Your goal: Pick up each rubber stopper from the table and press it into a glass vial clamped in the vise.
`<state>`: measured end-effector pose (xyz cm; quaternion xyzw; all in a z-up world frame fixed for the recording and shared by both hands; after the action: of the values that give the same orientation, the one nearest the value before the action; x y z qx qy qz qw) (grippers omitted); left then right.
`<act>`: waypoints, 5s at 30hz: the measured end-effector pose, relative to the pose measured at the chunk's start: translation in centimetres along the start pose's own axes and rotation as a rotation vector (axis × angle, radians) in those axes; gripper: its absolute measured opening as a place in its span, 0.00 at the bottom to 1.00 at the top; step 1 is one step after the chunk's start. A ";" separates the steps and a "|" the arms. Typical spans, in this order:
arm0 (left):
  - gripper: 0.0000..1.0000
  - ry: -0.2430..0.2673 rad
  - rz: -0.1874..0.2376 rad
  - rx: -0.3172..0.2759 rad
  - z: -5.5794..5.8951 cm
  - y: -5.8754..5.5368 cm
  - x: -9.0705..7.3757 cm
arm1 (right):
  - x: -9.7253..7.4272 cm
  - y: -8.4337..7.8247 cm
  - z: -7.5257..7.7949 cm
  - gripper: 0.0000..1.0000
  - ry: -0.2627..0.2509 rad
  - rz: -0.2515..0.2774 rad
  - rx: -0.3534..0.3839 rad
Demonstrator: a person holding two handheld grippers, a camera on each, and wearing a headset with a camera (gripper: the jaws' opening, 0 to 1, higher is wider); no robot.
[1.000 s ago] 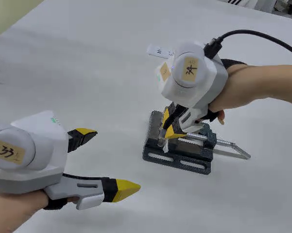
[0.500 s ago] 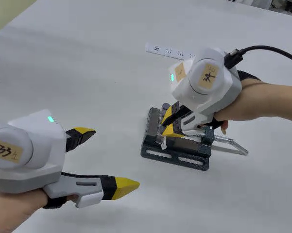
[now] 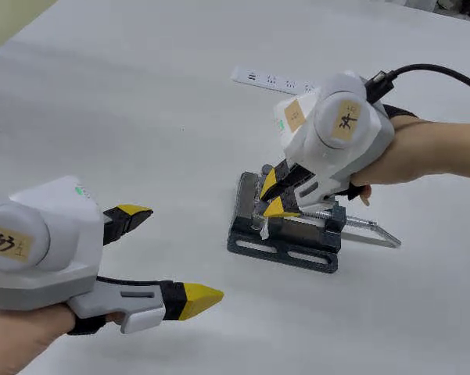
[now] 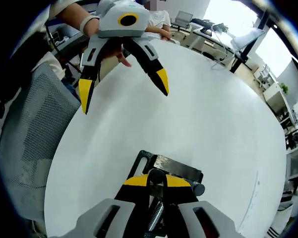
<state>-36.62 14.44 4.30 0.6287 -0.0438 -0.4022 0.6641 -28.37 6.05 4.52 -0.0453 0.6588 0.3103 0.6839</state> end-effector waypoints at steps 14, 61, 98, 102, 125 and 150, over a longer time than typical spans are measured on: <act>0.84 -0.011 -0.002 0.002 0.0 0.2 0.3 | -0.3 -0.3 0.2 0.06 0.012 0.033 0.015; 0.83 -0.030 0.002 -0.009 0.7 0.0 1.1 | 0.0 -0.1 0.1 0.07 -0.067 -0.084 0.330; 0.82 -0.043 0.005 -0.010 0.9 0.1 1.0 | -1.7 0.7 0.2 0.14 -0.010 -0.022 0.290; 0.81 -0.042 0.008 -0.002 0.6 0.4 0.9 | -2.0 0.4 0.4 0.10 0.009 -0.014 0.300; 0.82 -0.037 -0.007 -0.014 0.6 0.1 1.1 | -0.6 0.3 0.2 0.02 0.060 -0.035 0.275; 0.82 -0.038 -0.020 -0.038 0.3 -0.7 1.5 | -0.6 0.2 0.4 0.00 0.151 -0.039 0.287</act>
<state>-36.09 13.40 3.04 0.6087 -0.0425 -0.4217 0.6707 -28.10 6.16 5.18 0.0168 0.7449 0.1954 0.6377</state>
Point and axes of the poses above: the centre of the closed fingertips' face, and the gripper's own axes: x roughly forward along the fingers, z roughly to its right, y roughly out of its top, the point moved 2 cm from there along -x, roughly backward along the fingers
